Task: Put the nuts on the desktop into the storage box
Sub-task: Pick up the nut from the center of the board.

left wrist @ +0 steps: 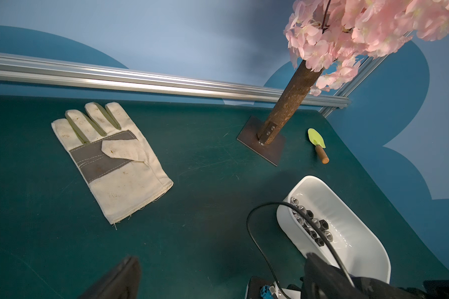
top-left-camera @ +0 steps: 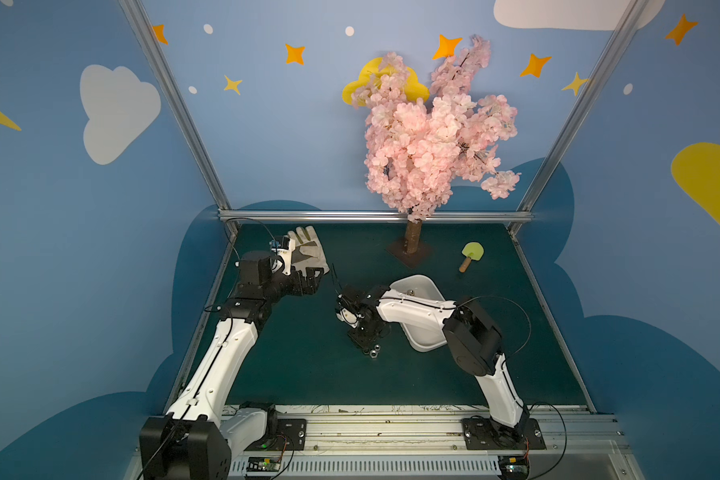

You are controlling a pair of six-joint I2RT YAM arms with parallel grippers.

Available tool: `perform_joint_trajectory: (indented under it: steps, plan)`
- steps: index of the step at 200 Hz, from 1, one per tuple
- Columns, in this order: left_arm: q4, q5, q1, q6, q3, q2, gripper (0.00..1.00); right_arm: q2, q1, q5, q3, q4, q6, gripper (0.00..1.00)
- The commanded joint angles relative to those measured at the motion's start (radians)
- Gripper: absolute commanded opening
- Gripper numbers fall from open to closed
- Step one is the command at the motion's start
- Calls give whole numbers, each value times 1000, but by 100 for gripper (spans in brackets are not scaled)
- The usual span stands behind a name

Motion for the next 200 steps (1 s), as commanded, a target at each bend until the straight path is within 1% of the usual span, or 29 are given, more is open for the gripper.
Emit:
perform_joint_trajectory:
  steps: [1, 38, 45, 64, 79, 91, 129, 167, 200]
  plan:
    - [1, 4, 2, 5, 2, -8, 100, 4, 4, 46, -53, -77, 7, 42]
    - [-11, -1, 1, 9, 5, -11, 100, -20, 7, 75, -90, -77, 10, 43]
    - [-12, -7, 1, 11, 4, -16, 100, -23, 9, 83, -93, -78, 13, 41]
    - [-9, -13, 1, 12, 0, -23, 100, -27, 12, 96, -99, -74, 14, 28]
    - [-9, -10, 0, 10, 0, -19, 100, -27, 13, 102, -93, -77, 16, 16]
    - [-8, -7, 1, 9, 1, -16, 100, -32, 13, 103, -89, -75, 17, 12]
    - [-3, -5, 1, 7, -1, -14, 100, -53, 11, 104, -32, -68, 24, 7]
    - [0, -5, 1, 4, -2, -14, 100, -81, 0, 89, 56, -81, 28, 5]
    - [6, -5, 1, 3, -2, -14, 100, -140, -28, 73, 85, -84, 34, 4]
